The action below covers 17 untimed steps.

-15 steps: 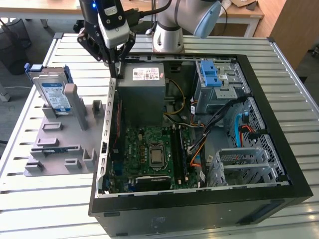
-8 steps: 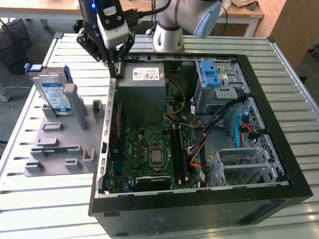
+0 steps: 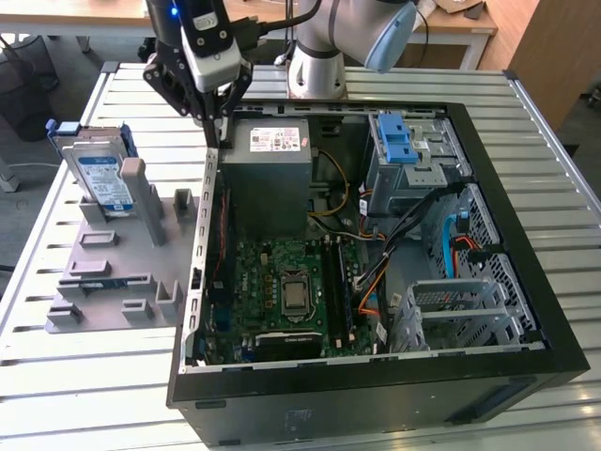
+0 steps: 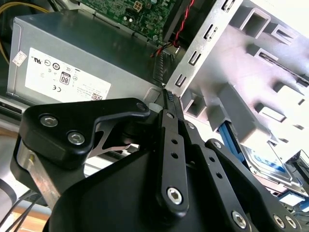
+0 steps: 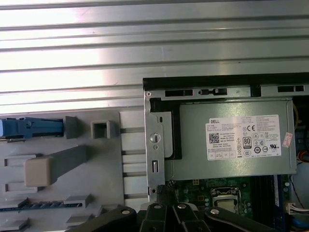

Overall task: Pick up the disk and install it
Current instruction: 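Reach for the disk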

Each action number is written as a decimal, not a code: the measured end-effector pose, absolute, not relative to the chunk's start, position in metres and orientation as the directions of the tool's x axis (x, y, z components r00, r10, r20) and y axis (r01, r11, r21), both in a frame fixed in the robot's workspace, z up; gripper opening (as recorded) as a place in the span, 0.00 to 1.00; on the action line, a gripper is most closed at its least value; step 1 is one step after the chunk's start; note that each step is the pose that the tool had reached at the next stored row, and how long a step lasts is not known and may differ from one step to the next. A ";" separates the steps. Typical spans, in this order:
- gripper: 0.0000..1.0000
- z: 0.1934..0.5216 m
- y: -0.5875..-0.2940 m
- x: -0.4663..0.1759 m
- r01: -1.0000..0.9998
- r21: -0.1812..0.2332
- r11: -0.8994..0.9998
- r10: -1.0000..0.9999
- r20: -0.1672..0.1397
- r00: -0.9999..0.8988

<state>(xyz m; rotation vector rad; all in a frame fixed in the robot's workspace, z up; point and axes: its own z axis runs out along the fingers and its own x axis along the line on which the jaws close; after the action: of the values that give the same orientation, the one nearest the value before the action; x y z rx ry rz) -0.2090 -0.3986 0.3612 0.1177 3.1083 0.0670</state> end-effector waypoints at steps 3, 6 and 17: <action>0.11 0.361 -0.399 -0.210 0.075 0.044 0.996 0.076 -0.029 -0.997; 0.11 0.361 -0.399 -0.211 0.075 0.044 0.996 0.076 -0.029 -0.997; 0.11 0.355 -0.399 -0.216 0.075 0.044 0.996 0.076 -0.028 -0.997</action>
<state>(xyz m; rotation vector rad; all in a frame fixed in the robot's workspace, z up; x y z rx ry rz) -0.2164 -0.3986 0.3548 0.1176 3.1086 0.0670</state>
